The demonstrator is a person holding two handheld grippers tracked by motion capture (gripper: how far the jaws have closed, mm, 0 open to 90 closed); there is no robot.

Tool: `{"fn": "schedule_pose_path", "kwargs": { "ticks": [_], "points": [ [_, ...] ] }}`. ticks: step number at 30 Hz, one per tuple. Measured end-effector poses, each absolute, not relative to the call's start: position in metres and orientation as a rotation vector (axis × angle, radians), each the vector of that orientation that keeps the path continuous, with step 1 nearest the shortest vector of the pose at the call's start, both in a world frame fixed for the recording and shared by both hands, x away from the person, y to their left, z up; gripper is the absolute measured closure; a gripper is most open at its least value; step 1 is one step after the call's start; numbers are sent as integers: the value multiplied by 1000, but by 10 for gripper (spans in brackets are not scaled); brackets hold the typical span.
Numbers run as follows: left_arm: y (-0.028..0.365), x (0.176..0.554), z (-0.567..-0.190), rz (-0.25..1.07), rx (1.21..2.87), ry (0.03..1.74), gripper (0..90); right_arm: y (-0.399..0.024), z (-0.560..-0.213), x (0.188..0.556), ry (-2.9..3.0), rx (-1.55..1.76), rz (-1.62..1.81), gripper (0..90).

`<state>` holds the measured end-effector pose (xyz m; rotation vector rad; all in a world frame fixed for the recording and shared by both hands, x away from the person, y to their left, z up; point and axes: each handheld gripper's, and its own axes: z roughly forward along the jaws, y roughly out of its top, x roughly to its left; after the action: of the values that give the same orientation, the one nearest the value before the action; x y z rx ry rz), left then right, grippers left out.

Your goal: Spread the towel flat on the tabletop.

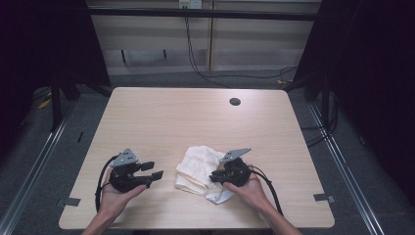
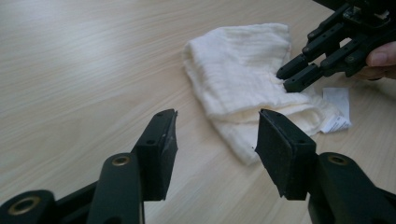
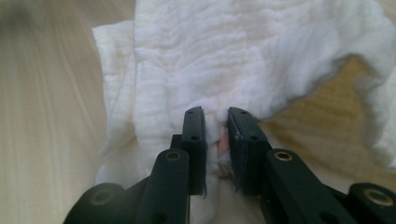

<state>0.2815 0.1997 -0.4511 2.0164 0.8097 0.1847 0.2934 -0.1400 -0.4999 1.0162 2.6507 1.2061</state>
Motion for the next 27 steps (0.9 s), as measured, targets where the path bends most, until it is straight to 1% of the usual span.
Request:
{"fn": "schedule_pose_path", "kwargs": {
  "ticks": [1, 2, 4, 5, 6, 7, 9, 10, 13, 14, 15, 19, 20, 22, 27],
  "points": [
    [187, 284, -454, 150, 2045, 780, 531, -134, -497, 288, 2643, 998, 1227, 739],
    [182, 284, -456, 143, 2057, 765, 543, -132, -495, 286, 2632, 993, 1246, 715],
    [171, 285, -459, 117, 2081, 743, 560, -127, -489, 282, 2609, 1001, 1277, 643],
    [166, 285, -461, 109, 2092, 733, 569, -125, -486, 281, 2608, 989, 1273, 630],
    [166, 285, -461, 109, 2092, 733, 577, -125, -483, 280, 2598, 988, 1274, 599],
    [157, 287, -466, 91, 2113, 724, 582, -127, -480, 280, 2587, 1001, 1283, 571],
    [150, 289, -468, 67, 2124, 710, 585, -135, -474, 279, 2564, 1032, 1300, 550],
    [150, 289, -468, 67, 2124, 710, 585, -135, -474, 279, 2564, 1032, 1300, 550],
    [132, 290, -470, 39, 2150, 668, 585, -167, -463, 275, 2483, 1075, 1348, 559],
    [132, 290, -470, 39, 2150, 668, 585, -167, -463, 275, 2483, 1075, 1348, 559],
    [124, 290, -473, 38, 2158, 662, 585, -188, -458, 276, 2423, 1119, 1365, 565],
    [120, 289, -487, 47, 2182, 675, 571, -223, -459, 285, 2320, 1215, 1316, 560],
    [120, 289, -487, 47, 2182, 675, 571, -223, -459, 285, 2320, 1215, 1316, 560],
    [123, 294, -495, 25, 2188, 709, 564, -236, -464, 292, 2291, 1253, 1298, 575],
    [125, 297, -497, 69, 2203, 700, 573, -242, -474, 304, 2297, 1282, 1252, 596]
  ]
}}
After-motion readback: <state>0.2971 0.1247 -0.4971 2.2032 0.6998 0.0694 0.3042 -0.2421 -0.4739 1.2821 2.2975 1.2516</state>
